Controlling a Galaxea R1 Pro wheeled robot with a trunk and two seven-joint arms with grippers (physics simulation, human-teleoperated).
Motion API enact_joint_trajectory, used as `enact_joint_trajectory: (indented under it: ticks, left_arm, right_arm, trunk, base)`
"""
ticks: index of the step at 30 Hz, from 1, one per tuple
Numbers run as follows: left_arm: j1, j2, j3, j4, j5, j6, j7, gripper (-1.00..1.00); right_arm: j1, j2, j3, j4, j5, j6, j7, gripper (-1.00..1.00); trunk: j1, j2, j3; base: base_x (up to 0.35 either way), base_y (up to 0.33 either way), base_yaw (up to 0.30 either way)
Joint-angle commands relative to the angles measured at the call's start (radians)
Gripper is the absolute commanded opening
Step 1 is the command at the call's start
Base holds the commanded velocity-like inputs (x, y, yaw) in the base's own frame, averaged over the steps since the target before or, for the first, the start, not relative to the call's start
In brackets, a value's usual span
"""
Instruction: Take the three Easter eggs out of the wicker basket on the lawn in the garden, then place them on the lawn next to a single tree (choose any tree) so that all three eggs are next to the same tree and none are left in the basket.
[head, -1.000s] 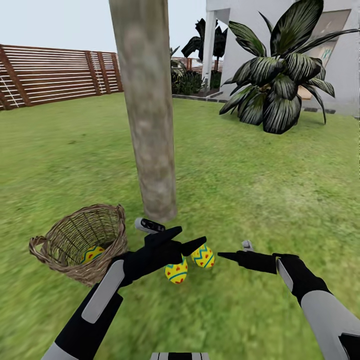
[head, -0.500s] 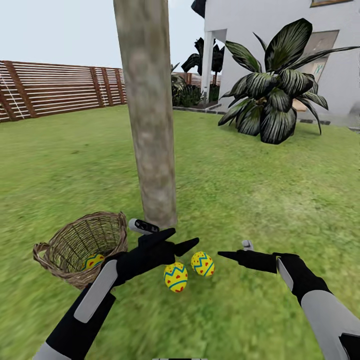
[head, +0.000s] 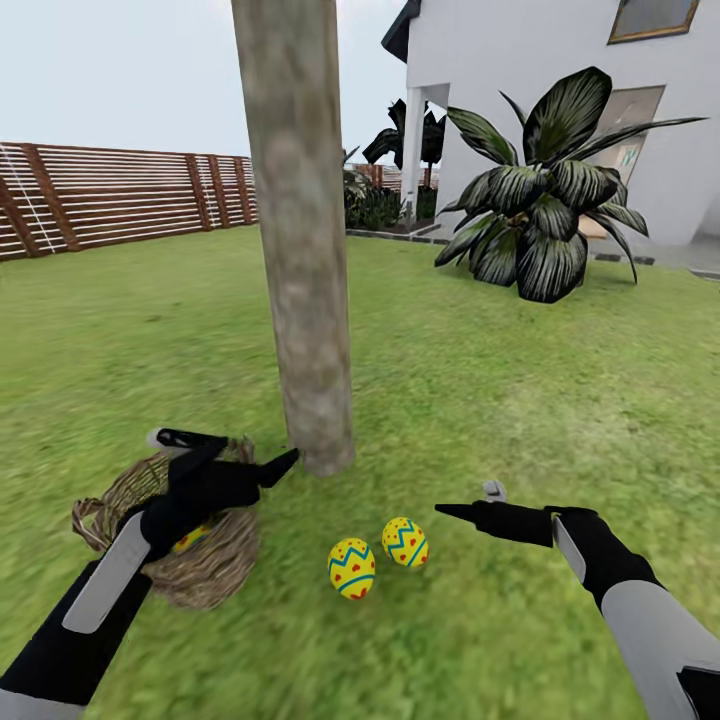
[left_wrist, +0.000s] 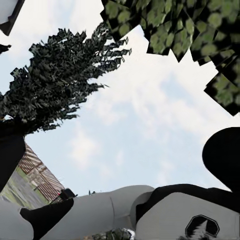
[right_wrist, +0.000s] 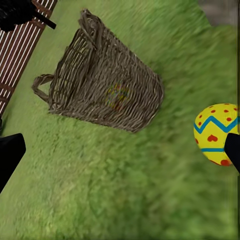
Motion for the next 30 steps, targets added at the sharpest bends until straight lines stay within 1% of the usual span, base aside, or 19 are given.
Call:
enact_joint_trajectory:
  ticks: [1, 2, 3, 4, 6, 7, 9, 12, 13, 15, 16, 17, 18, 20, 21, 22, 23, 25, 30]
  left_arm:
    - [0.002, 0.028, 0.019, 0.002, 0.002, 0.005, -0.029, 1.0]
    - [0.003, 0.045, 0.027, 0.002, 0.003, 0.006, -0.041, 1.0]
    - [0.004, 0.069, 0.034, 0.003, 0.003, 0.007, -0.062, 1.0]
    - [0.004, 0.082, 0.037, 0.004, 0.003, 0.007, -0.079, 1.0]
    - [0.005, 0.097, 0.04, 0.005, 0.003, 0.007, -0.105, 1.0]
    - [0.007, 0.113, 0.042, 0.005, 0.003, 0.007, -0.131, 1.0]
    - [0.008, 0.127, 0.043, 0.007, 0.002, 0.008, -0.144, 1.0]
    - [0.009, 0.137, 0.052, 0.011, 0.001, 0.008, -0.148, 1.0]
    - [0.008, 0.139, 0.063, 0.011, 0.0, 0.008, -0.147, 1.0]
    - [0.006, 0.14, 0.105, 0.011, -0.004, 0.009, -0.143, 1.0]
    - [0.004, 0.144, 0.144, 0.012, -0.007, 0.01, -0.138, 1.0]
    - [0.004, 0.151, 0.162, 0.012, -0.008, 0.01, -0.137, 1.0]
    - [0.005, 0.165, 0.178, 0.013, -0.008, 0.01, -0.136, 1.0]
    - [0.006, 0.207, 0.2, 0.025, -0.005, 0.01, -0.136, 1.0]
    - [0.007, 0.229, 0.205, 0.031, -0.002, 0.01, -0.137, 1.0]
    - [0.008, 0.245, 0.209, 0.035, 0.0, 0.01, -0.139, 1.0]
    - [0.008, 0.256, 0.211, 0.04, 0.001, 0.01, -0.14, 1.0]
    - [0.01, 0.267, 0.214, 0.05, 0.0, 0.01, -0.141, 1.0]
    - [0.011, 0.274, 0.214, 0.063, -0.001, 0.007, -0.141, 1.0]
  right_arm:
    - [0.0, 0.0, -0.001, 0.0, -0.003, 0.008, -0.014, 1.0]
    - [0.0, 0.0, -0.001, 0.0, -0.002, 0.008, -0.022, 1.0]
    - [0.0, 0.0, -0.001, 0.0, -0.001, 0.008, -0.031, 1.0]
    - [0.0, 0.0, -0.001, 0.0, -0.001, 0.008, -0.035, 1.0]
    - [0.0, 0.0, -0.001, 0.0, -0.001, 0.008, -0.038, 1.0]
    - [0.0, 0.0, -0.001, 0.0, -0.001, 0.008, -0.04, 1.0]
    - [0.001, 0.0, -0.001, 0.001, -0.001, 0.008, -0.041, 1.0]
    - [0.0, 0.0, -0.001, 0.002, -0.001, 0.008, -0.042, 1.0]
    - [0.0, 0.0, -0.001, 0.002, -0.001, 0.008, -0.042, 1.0]
    - [0.0, 0.0, 0.0, 0.002, -0.001, 0.007, -0.043, 1.0]
    - [0.0, 0.001, 0.0, 0.002, 0.0, 0.007, -0.044, 1.0]
    - [0.0, 0.001, 0.0, 0.002, 0.001, 0.006, -0.047, 1.0]
    - [0.0, 0.001, 0.0, 0.003, 0.001, 0.005, -0.053, 1.0]
    - [0.001, 0.002, 0.0, 0.005, 0.001, 0.004, -0.07, 1.0]
    - [0.001, 0.002, 0.0, 0.007, 0.001, 0.003, -0.079, 1.0]
    - [0.0, 0.002, 0.0, 0.008, 0.001, 0.002, -0.088, 1.0]
    - [0.001, 0.003, 0.001, 0.009, 0.001, 0.0, -0.097, 1.0]
    - [0.001, 0.005, 0.001, 0.011, 0.001, -0.002, -0.108, 1.0]
    - [0.0, 0.015, 0.0, 0.011, 0.001, -0.003, -0.115, 1.0]
  trunk:
    - [-0.004, 0.007, 0.002]
    - [-0.008, 0.014, 0.005]
    - [-0.012, 0.021, 0.009]
    - [-0.016, 0.028, 0.012]
    - [-0.023, 0.042, 0.018]
    - [-0.027, 0.049, 0.021]
    - [-0.035, 0.063, 0.027]
    - [-0.046, 0.084, 0.037]
    - [-0.05, 0.091, 0.04]
    - [-0.058, 0.105, 0.046]
    - [-0.062, 0.112, 0.049]
    - [-0.065, 0.119, 0.052]
    - [-0.069, 0.126, 0.056]
    - [-0.077, 0.14, 0.062]
    - [-0.081, 0.147, 0.065]
    - [-0.085, 0.154, 0.068]
    - [-0.088, 0.161, 0.071]
    - [-0.096, 0.175, 0.078]
    - [-0.115, 0.21, 0.093]
  base:
    - [0.0, 0.0, 0.0]
    - [0.0, 0.0, 0.0]
    - [0.0, 0.0, 0.0]
    - [0.0, 0.0, 0.0]
    - [0.0, 0.0, 0.0]
    - [0.0, 0.0, 0.0]
    - [0.0, 0.0, 0.0]
    - [0.0, 0.0, 0.0]
    - [0.0, 0.0, 0.0]
    - [0.0, 0.0, 0.0]
    - [0.0, 0.0, 0.0]
    - [0.0, 0.0, 0.0]
    - [0.0, 0.0, 0.0]
    - [0.0, 0.0, 0.0]
    - [0.0, 0.0, 0.0]
    - [0.0, 0.0, 0.0]
    - [0.0, 0.0, 0.0]
    - [0.0, 0.0, 0.0]
    - [0.0, 0.0, 0.0]
